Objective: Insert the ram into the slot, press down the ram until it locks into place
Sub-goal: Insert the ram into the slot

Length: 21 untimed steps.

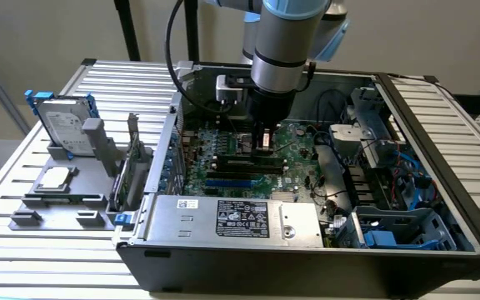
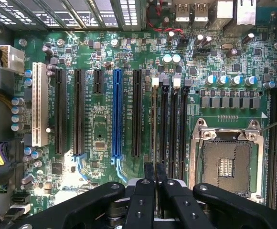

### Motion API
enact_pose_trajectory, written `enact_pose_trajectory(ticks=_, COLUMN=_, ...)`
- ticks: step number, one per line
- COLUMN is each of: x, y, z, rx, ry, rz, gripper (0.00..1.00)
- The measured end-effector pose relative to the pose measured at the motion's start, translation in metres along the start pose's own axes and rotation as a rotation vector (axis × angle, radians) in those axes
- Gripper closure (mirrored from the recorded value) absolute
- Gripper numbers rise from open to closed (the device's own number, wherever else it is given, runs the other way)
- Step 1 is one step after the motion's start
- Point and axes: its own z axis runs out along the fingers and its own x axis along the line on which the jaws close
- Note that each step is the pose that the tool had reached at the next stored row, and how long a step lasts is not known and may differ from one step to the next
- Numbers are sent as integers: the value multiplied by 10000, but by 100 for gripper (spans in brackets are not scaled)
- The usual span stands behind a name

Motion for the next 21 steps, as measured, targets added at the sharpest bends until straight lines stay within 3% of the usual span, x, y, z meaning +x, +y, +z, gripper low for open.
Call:
enact_pose_trajectory(ticks=2, x=-2, y=0, z=8, rx=0, ry=27, rz=5, gripper=88)
enact_pose_trajectory(ticks=21, x=-12, y=-7, z=37, rx=-2, ry=21, rz=98, gripper=88)
